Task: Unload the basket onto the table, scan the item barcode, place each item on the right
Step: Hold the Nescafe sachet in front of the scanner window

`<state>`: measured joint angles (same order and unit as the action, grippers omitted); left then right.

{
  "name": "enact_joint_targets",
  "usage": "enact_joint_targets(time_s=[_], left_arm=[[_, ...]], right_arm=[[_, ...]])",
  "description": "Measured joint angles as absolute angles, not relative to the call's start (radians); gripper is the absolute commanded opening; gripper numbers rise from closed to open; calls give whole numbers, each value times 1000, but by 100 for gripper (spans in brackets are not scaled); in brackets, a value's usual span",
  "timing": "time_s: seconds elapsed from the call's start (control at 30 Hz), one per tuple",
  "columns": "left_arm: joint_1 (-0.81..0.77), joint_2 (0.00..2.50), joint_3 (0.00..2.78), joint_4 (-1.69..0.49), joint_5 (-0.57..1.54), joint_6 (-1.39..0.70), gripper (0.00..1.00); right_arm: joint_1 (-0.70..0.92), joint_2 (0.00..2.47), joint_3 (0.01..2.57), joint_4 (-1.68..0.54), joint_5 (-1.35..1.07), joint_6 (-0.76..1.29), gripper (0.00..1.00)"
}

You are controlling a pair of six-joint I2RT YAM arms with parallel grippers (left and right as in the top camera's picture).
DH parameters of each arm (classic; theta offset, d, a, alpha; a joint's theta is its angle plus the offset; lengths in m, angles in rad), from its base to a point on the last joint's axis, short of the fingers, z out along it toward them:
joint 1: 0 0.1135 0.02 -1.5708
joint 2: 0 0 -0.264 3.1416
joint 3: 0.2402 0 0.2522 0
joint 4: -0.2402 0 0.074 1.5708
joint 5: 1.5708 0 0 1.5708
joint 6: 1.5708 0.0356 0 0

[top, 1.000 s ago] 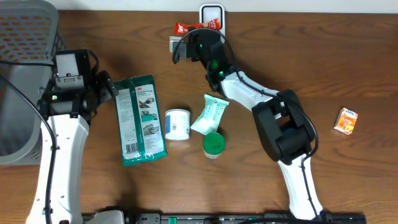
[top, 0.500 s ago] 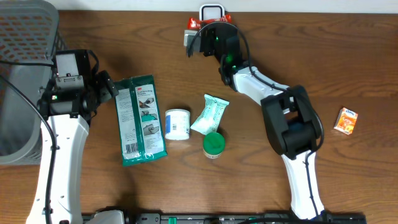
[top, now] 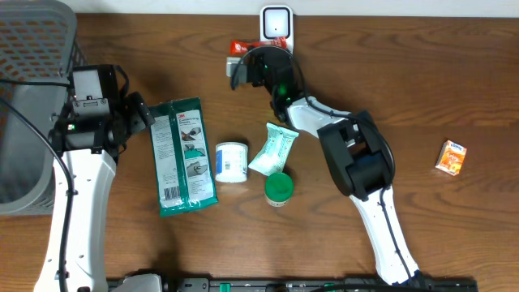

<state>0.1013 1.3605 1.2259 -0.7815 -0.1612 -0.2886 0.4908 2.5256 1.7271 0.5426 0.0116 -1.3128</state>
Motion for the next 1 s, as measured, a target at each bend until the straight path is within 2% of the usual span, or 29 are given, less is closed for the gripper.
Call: enact_joint_targets(time_s=[0.37, 0.6, 1.0], left_arm=[[101, 1361, 1226, -782, -161, -289, 96], [101, 1361, 1226, -781, -161, -288, 96], [101, 1361, 1226, -782, -161, -288, 96]], right_arm=[[469, 2530, 1795, 494, -17, -1313, 1], [459, 2608, 1924, 493, -7, -1316, 1], [459, 2616, 1935, 458, -5, -1312, 1]])
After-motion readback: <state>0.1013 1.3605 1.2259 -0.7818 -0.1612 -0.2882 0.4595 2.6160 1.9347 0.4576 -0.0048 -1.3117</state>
